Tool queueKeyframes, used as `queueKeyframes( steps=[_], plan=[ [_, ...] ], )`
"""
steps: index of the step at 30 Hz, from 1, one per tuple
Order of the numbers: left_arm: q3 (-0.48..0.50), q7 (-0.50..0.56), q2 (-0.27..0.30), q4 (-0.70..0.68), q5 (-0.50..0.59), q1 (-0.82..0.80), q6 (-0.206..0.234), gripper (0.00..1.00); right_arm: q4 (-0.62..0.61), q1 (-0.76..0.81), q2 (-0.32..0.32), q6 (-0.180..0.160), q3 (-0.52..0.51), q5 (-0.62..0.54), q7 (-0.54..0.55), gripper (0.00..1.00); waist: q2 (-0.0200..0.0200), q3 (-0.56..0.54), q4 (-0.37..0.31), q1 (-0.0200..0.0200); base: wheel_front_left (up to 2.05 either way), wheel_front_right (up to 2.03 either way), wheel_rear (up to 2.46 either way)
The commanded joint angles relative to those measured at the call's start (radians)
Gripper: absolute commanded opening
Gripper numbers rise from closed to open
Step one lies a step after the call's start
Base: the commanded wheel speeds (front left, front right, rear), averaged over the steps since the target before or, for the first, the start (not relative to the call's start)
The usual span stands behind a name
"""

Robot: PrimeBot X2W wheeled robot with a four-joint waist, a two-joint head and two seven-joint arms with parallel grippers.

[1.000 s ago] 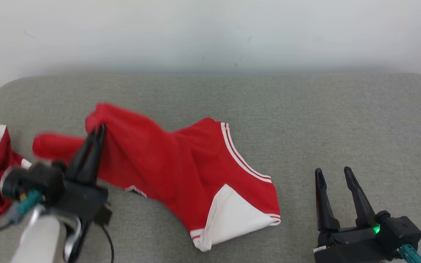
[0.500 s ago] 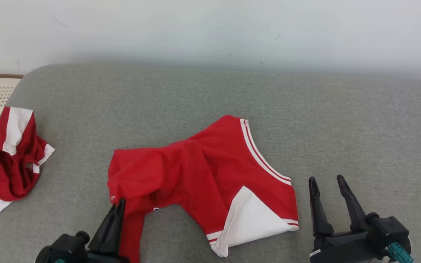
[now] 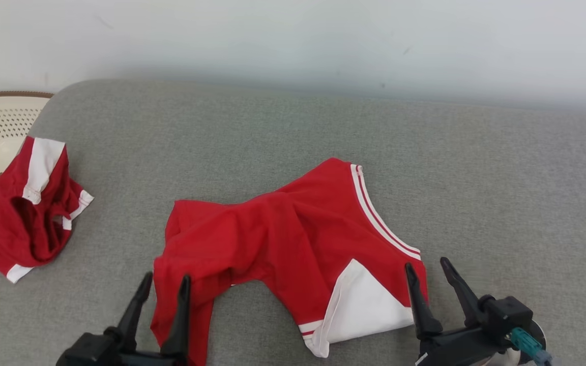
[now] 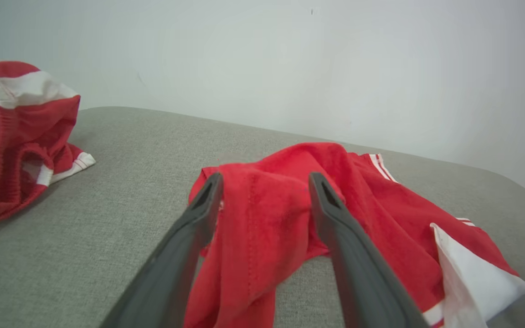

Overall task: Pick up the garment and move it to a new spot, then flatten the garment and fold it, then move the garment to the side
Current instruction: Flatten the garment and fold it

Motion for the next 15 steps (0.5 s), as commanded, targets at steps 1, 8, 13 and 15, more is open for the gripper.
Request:
queueKeyframes(
  steps=[1, 8, 13, 15],
  plan=[
    [0.014, -0.004, -0.006, -0.032, 0.016, 0.015, -0.006, 1.00, 0.013, -0.010, -0.009, -0.001, 0.012, 0.008, 0.010, 1.00, 0.0000, 0.004, 0.009, 0.0001, 0.00, 0.00, 0.00],
    [0.054, -0.004, -0.030, -0.135, 0.050, 0.034, -0.007, 1.00, 0.073, -0.061, -0.038, -0.001, 0.089, 0.039, 0.058, 1.00, 0.0000, 0.003, 0.024, 0.0001, 0.00, 0.00, 0.00],
    [0.055, -0.004, -0.037, -0.139, 0.058, 0.035, -0.005, 1.00, 0.123, -0.112, -0.053, -0.001, 0.141, 0.057, 0.095, 1.00, 0.0000, 0.001, 0.034, 0.0001, 0.00, 0.00, 0.00],
    [0.050, -0.004, -0.038, -0.135, 0.058, 0.030, -0.003, 1.00, 0.147, -0.132, -0.060, -0.001, 0.161, 0.067, 0.109, 1.00, 0.0000, 0.001, 0.042, 0.0001, 0.00, 0.00, 0.00]
  ],
)
